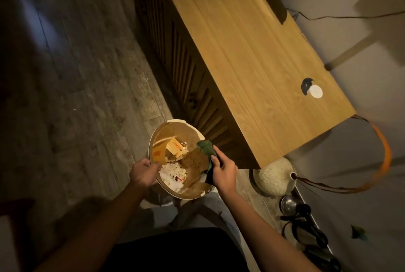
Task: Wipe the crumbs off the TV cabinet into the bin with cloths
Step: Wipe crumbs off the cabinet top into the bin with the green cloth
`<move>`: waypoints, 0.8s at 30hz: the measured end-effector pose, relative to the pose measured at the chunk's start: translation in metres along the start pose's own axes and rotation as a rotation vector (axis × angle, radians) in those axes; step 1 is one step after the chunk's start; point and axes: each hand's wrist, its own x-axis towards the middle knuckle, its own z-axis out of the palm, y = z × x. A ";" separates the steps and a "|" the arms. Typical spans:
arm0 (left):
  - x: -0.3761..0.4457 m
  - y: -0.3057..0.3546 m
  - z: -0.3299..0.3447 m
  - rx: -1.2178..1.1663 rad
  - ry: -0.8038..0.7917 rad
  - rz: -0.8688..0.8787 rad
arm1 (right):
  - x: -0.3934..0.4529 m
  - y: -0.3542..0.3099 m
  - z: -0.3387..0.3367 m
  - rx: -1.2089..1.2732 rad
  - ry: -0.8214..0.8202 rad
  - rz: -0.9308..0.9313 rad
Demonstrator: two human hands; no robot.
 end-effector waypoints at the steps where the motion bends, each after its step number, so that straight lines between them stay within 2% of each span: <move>1: 0.004 0.002 -0.005 -0.019 0.009 -0.002 | 0.003 -0.007 0.003 -0.007 0.000 -0.006; 9: 0.035 0.029 -0.034 -0.104 0.090 -0.023 | 0.042 -0.070 0.026 -0.005 -0.103 -0.098; 16: 0.076 0.074 -0.044 -0.060 0.163 -0.028 | 0.102 -0.110 0.064 0.014 -0.168 -0.159; 18: 0.092 0.089 -0.046 -0.052 0.139 -0.042 | 0.123 -0.121 0.075 0.023 -0.180 -0.160; 21: 0.108 0.111 -0.047 -0.175 0.056 -0.085 | 0.156 -0.137 0.088 0.003 -0.206 -0.135; 24: 0.123 0.137 -0.045 -0.162 0.079 -0.105 | 0.185 -0.153 0.097 0.005 -0.187 -0.099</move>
